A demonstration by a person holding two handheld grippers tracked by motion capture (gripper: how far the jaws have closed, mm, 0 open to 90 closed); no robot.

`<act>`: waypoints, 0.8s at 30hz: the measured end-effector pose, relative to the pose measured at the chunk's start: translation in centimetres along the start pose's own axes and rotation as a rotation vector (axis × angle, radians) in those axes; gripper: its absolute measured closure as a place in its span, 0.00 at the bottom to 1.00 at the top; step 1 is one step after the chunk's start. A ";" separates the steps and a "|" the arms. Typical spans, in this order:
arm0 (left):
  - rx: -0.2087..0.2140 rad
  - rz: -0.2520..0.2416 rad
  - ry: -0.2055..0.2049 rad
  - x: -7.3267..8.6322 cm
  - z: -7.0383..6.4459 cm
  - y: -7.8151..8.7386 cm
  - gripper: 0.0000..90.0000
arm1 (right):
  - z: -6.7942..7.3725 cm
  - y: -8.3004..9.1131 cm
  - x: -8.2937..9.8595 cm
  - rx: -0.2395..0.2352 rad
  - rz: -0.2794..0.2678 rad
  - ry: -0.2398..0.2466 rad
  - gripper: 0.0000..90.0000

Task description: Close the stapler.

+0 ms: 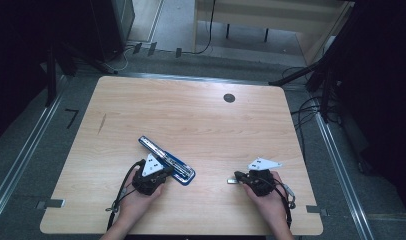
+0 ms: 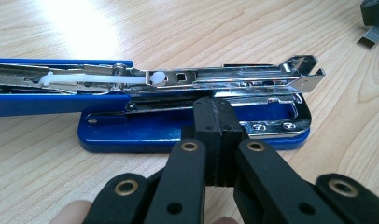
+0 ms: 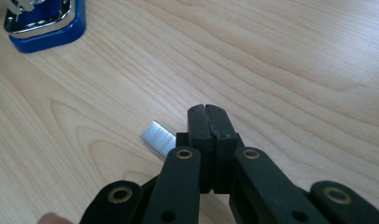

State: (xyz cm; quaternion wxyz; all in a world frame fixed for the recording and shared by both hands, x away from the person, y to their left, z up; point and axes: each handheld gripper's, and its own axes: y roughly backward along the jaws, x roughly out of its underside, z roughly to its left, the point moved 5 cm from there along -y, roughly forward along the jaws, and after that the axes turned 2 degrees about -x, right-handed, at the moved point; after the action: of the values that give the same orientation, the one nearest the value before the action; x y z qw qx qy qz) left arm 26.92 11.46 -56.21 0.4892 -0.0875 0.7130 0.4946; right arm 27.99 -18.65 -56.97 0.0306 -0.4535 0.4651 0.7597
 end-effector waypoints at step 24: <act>0.000 0.000 0.000 0.0 0.0 0.0 1.00 | 1.7 1.4 0.3 -0.045 -0.008 0.046 0.82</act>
State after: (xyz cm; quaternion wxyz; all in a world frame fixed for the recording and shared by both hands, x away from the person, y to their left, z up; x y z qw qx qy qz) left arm 26.92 11.46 -56.21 0.4891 -0.0874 0.7130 0.4947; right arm 26.01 -18.28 -55.97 0.0125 -0.4734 0.4466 0.7592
